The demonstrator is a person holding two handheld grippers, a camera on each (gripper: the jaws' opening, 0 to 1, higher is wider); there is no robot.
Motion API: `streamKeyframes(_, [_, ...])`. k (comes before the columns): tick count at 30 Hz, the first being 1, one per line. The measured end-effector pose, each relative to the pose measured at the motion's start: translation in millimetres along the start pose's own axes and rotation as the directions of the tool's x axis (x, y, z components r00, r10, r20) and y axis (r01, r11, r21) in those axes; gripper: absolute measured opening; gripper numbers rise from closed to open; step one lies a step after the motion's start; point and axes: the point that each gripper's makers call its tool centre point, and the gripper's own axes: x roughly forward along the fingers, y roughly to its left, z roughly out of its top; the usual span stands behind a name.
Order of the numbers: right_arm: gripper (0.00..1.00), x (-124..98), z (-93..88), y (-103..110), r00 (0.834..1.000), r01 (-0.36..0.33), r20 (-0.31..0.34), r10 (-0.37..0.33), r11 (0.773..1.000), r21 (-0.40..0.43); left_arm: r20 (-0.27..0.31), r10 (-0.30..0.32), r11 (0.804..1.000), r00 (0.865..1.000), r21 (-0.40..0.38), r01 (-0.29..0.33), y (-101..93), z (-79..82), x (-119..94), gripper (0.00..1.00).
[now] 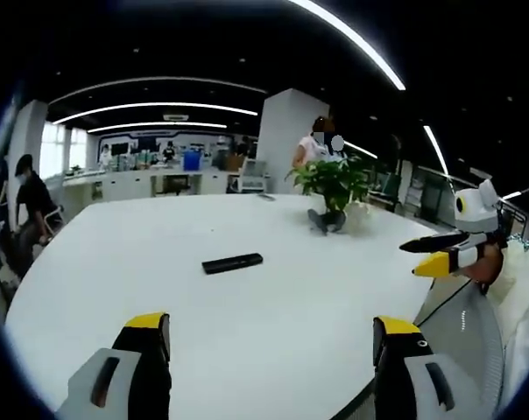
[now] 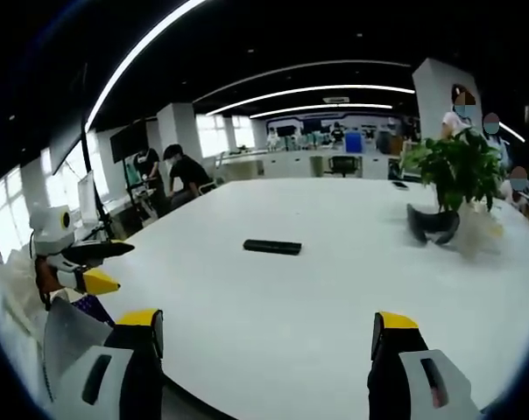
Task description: Press the specified remote control buttons in sequence, fully releasing each button before pressing the next.
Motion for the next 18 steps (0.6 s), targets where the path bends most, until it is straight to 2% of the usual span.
streamKeyframes(18, [0.99,3.2,-3.7,-0.5,1.0,-0.003,-0.027,0.002,1.0,-0.029,-0.014,0.003,1.0,1.0,0.002,-0.003,-1.6,-4.1,1.2,1.0])
